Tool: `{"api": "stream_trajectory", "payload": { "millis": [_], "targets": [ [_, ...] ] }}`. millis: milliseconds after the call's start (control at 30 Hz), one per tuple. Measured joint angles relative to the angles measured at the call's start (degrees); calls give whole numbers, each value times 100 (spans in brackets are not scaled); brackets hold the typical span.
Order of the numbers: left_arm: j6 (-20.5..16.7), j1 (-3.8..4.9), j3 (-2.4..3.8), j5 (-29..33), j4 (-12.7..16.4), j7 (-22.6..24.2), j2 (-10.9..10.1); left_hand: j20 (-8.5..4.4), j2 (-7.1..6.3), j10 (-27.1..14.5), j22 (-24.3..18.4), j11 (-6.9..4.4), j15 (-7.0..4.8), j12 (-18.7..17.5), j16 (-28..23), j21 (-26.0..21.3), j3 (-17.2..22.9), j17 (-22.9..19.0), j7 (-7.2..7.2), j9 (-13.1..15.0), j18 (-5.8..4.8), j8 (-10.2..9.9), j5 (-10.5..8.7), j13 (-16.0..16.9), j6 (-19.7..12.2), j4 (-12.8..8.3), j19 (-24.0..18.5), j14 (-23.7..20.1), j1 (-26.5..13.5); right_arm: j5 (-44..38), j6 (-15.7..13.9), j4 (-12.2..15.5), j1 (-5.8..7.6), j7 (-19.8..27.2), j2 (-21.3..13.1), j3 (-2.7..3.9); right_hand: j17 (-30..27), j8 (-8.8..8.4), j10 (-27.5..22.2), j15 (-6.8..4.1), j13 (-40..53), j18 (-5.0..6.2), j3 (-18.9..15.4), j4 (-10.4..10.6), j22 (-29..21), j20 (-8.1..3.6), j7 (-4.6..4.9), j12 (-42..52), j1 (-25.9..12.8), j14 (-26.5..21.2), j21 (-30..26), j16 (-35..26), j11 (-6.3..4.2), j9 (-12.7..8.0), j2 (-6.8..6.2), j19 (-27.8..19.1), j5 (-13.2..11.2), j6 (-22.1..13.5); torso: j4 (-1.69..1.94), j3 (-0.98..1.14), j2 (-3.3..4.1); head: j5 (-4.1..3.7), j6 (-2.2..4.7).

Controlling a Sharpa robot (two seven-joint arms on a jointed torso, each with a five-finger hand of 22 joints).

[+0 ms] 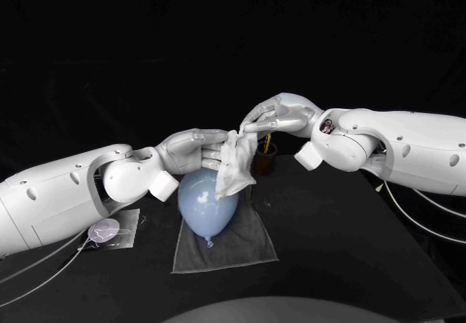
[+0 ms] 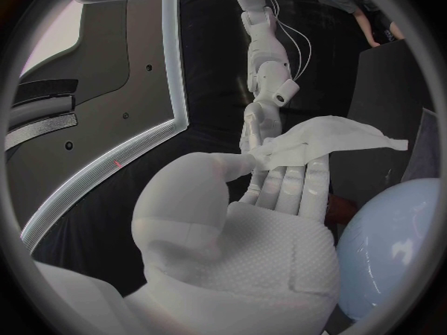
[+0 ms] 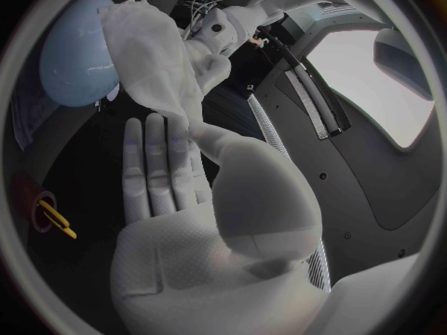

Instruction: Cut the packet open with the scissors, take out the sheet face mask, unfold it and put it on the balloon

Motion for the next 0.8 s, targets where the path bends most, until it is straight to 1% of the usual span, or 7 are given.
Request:
{"api": "stream_trajectory", "payload": {
  "millis": [100, 233, 333, 367, 567, 667, 800],
  "targets": [
    [-12, 0, 0, 19, -3, 2, -8, 0, -71, 0, 0, 0, 31, 5, 0, 0, -80, 0, -11, -15, -2, 43, 0, 3, -28, -1, 0, 31, -71, 4, -26, -15, 0, -2, 20, 0, 0, 0, 0, 0, 6, -1, 0, 0, 0, 0, 11, 0, 0, 0, 20, 0, 0, 0, 0, 0, 19, 11, -1, 1, 0, 2, -9],
    [-43, 0, 0, 36, -7, 2, -14, 0, -228, 0, 0, 0, 9, 57, 0, -26, -272, 7, -11, -38, -4, 134, 0, 8, -28, -147, 0, 116, -126, 13, -62, -26, 0, -4, 35, 0, 0, -4, 0, 0, 6, -2, -1, 0, 0, 0, 12, 0, 0, 0, 20, 0, 0, 0, 0, 0, 21, 9, -3, 1, 0, -4, -18],
    [-76, 0, 0, 42, -9, 2, -15, -18, -389, 1, 0, -1, -22, 101, 0, -26, -501, 51, -11, -84, -5, 209, 0, 9, -28, -329, 49, 267, 35, 20, -87, -27, 0, -5, 47, 0, 0, -5, 0, 0, 6, -2, -1, 0, 4, 0, 14, 0, -1, 0, 20, 0, 1, 0, -1, 0, 22, 8, -3, 2, 0, -13, -17],
    [-84, 0, 0, 43, -9, 2, -15, -22, -408, 2, 0, -2, -31, 101, 0, -26, -525, 56, -11, -90, -6, 220, 0, 9, -28, -353, 64, 277, 55, 22, -92, -27, 0, -5, 49, 0, 0, -5, 0, 0, 6, -3, -1, 1, 5, 0, 14, 0, -1, 0, 20, 0, 1, 0, -1, 0, 22, 8, -3, 2, 0, -16, -16],
    [-206, 0, 0, 43, -11, -9, -16, -145, -635, 221, 11, -96, -132, 263, 160, -26, -949, 209, -9, -244, -7, 286, 0, 24, 80, -762, 228, 696, 554, 47, -155, -8, 0, -6, 74, -1, 0, -17, 0, 0, 6, -5, -1, 1, 6, 0, 17, 0, -2, 0, 20, 0, 1, 1, 0, 0, 22, 4, -5, 3, -1, -32, -1],
    [-317, 0, 0, 13, -11, -19, -16, -177, -793, 322, 16, -136, -192, 329, 256, -26, -1192, 289, -1, -304, -8, 310, 0, 35, 113, -844, 301, 869, 664, 67, -208, 16, 0, -6, 101, -1, 0, -23, 0, 0, 5, -6, -1, 1, 10, 0, 18, 0, -18, 0, 20, 0, 1, 2, 0, 0, 21, 3, -6, 3, -1, -44, 17],
    [-506, 0, 0, -98, -10, -35, -8, -225, -988, 476, 22, -202, -240, 459, 379, -26, -1532, 418, 12, -394, -11, 310, -1, 52, 140, -856, 411, 1038, 706, 93, -275, 62, 0, -6, 129, -1, -1, -27, 1, 0, 5, -8, -1, 1, 10, 0, 23, 0, -40, 0, 20, -21, 1, 3, 21, 0, 19, -3, -5, 3, 0, -55, 52]
  ]
}}
